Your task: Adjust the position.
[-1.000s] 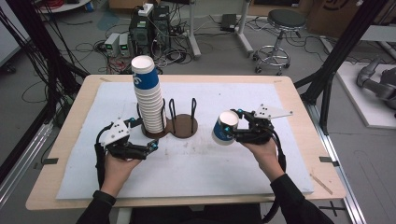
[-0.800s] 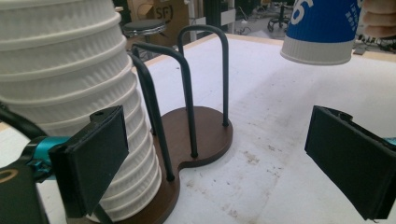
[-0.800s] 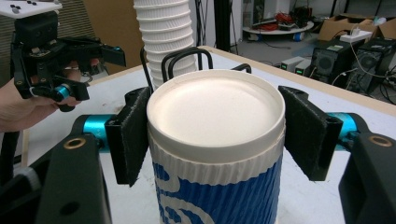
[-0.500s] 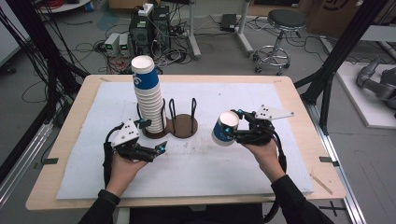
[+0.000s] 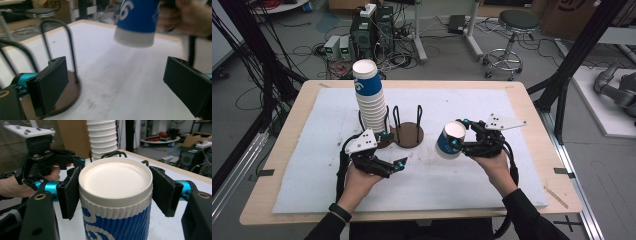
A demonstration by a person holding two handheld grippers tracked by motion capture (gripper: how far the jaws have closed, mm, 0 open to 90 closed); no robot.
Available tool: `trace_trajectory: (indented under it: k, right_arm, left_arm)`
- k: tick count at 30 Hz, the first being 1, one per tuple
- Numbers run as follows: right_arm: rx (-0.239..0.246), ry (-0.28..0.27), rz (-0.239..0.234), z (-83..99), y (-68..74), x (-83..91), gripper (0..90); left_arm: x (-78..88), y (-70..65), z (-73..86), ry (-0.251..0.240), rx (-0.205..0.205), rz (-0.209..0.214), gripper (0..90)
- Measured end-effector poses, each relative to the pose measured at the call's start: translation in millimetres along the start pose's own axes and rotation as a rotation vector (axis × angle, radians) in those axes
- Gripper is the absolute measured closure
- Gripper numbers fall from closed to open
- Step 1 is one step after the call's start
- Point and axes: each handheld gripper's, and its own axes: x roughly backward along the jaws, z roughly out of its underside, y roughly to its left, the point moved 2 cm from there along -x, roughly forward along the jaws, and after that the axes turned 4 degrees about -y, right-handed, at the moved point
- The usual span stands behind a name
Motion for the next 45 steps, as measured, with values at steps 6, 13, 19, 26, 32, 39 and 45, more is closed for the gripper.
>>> trace_trajectory:
  k: [6,13,19,26,32,39,45]
  right_arm:
    - [0.005,0.004,-0.052,0.4,5.6,-1.1,30.5]
    - [0.008,0.006,-0.094,0.8,11.6,-1.6,30.5]
    - [0.011,0.016,-0.143,2.3,18.8,-5.3,30.5]
    - [-0.001,0.032,-0.197,5.3,26.2,-12.4,30.5]
    - [-0.002,0.041,-0.233,7.0,31.8,-17.8,30.5]
    - [0.000,0.050,-0.257,7.7,36.1,-21.3,30.6]
    - [0.004,0.052,-0.252,7.2,35.0,-20.1,30.6]
  left_arm:
    - [-19.6,-11.3,-4.3,0.004,-0.015,0.067,6.0]
    - [-38.9,-21.9,-2.4,0.037,-0.056,0.099,6.0]
    - [-52.0,-30.4,-0.4,0.041,-0.076,0.128,6.0]
    - [-63.7,-36.9,3.1,0.051,-0.071,0.174,6.0]
    - [-73.7,-39.3,6.1,0.076,-0.074,0.199,6.0]
    - [-79.2,-37.0,9.3,0.098,-0.056,0.214,6.5]
    - [-77.3,-38.7,7.2,0.088,-0.079,0.236,17.9]
